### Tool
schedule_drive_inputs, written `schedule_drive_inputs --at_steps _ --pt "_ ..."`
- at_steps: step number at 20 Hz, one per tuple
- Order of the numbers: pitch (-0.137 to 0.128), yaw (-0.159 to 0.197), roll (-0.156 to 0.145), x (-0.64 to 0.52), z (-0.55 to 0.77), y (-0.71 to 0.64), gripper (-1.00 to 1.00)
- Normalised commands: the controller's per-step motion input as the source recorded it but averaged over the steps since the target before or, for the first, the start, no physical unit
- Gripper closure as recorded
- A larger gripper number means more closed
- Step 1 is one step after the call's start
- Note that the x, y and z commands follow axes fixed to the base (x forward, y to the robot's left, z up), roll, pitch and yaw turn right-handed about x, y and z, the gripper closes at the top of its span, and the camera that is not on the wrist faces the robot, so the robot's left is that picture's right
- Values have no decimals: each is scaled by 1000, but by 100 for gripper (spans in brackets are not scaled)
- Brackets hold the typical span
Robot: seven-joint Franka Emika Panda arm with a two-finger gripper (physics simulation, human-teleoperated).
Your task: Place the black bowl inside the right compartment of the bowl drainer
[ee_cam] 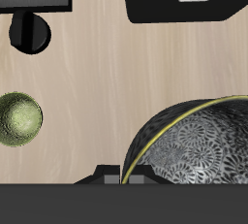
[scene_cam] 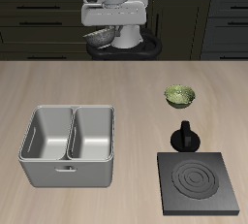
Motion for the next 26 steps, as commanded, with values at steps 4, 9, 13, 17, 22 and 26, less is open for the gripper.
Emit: schedule_drive_inputs --at_steps 4,9,13,17,22,26 --pt "-7 5 -23 343 236 -187 100" --pt "3 -2 -14 345 182 -221 100" --pt "23 -1 -70 500 118 -496 100" --pt "43 -24 -21 356 8 -292 100" --pt "19 17 -48 412 11 -293 100" --pt "20 18 78 501 48 -62 100"
